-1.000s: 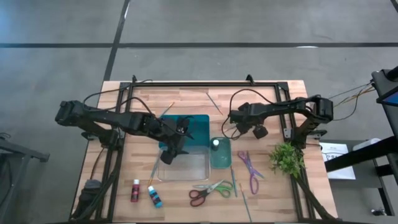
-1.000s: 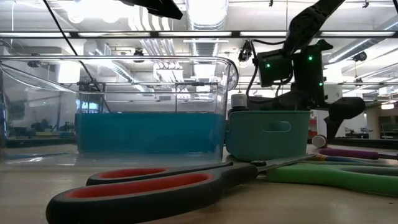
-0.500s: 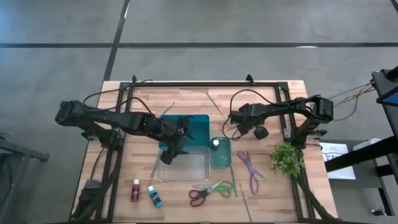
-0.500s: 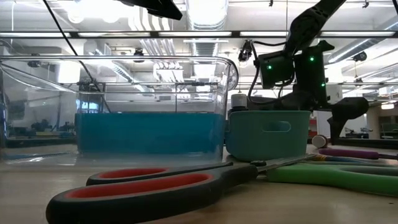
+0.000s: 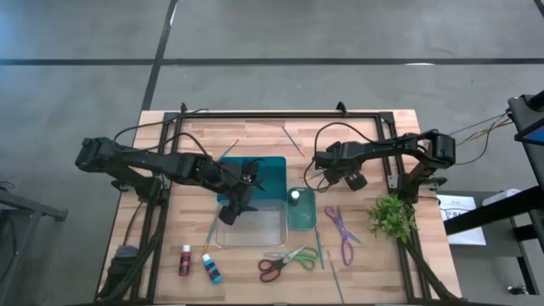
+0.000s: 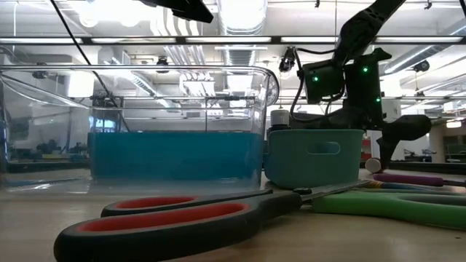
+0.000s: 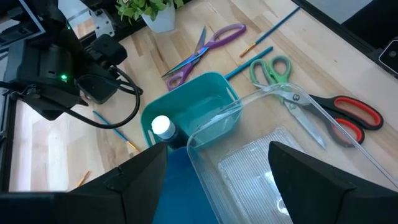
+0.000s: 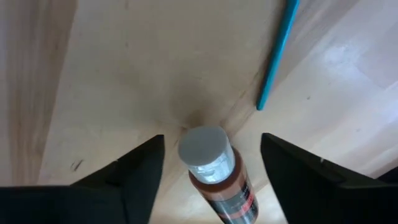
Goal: Pick & Place Paint Supplies
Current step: Put the brown paint bottle into the green bin
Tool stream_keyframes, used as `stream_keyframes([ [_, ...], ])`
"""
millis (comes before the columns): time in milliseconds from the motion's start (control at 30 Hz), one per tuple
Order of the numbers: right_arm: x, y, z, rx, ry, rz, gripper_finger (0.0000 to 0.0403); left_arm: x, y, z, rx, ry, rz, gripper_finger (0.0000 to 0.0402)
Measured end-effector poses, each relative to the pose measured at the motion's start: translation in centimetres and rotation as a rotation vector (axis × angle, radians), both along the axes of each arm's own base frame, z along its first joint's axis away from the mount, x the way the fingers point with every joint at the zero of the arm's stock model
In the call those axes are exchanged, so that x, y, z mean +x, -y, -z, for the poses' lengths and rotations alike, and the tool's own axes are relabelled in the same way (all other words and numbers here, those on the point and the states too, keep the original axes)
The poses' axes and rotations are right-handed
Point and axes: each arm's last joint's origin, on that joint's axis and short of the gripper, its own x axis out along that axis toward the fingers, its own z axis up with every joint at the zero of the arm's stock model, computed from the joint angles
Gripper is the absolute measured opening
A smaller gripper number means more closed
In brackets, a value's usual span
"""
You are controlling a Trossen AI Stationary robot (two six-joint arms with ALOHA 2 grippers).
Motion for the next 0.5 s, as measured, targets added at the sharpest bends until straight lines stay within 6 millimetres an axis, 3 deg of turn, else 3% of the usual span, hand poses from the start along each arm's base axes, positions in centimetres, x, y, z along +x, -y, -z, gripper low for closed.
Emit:
stream_keyframes([
  [133, -0.49, -0.18, 0.50, 0.025, -0.022, -0.012, 0.0224, 0.00, 0.02, -0.01, 0.000, 0.000, 0.001, 0.0288],
  [500, -0.53, -0.02, 0.98, -0.031, -0.021, -0.063, 0.0221, -0.02, 0.11, -0.01, 0.000, 0.000, 0.005, 0.0288],
])
